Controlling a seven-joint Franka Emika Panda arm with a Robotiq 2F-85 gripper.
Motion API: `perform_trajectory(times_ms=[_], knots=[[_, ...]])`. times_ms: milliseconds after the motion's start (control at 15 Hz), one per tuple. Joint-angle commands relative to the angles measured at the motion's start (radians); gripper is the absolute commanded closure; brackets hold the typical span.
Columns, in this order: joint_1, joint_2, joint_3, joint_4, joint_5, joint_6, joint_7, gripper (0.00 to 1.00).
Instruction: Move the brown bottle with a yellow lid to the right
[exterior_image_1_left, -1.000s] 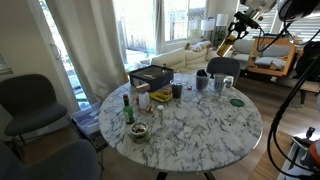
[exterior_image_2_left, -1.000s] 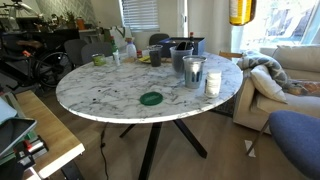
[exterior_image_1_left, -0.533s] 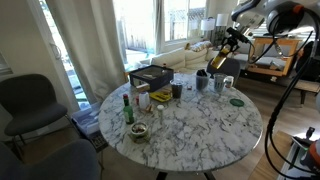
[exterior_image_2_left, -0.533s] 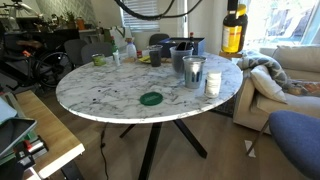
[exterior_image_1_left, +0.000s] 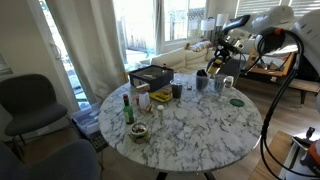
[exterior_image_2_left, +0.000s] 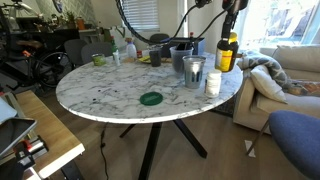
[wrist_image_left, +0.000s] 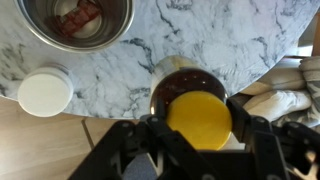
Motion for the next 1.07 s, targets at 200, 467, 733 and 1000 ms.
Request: perform_trajectory(times_ms=[200,467,733,1000], knots=[[-0.005,0.045,0.017,0.133,-0.168,-0.090,0.180,0.63],[0.000,0.066,0.041,0.165,-0.254,-0.102,0.236,0.63],[0.006,0.084,0.060,0.191,-0.296,-0.145,0.260,0.63],[0.005,0.106,0.062,0.227,-0.326,-0.181,0.298,0.63]])
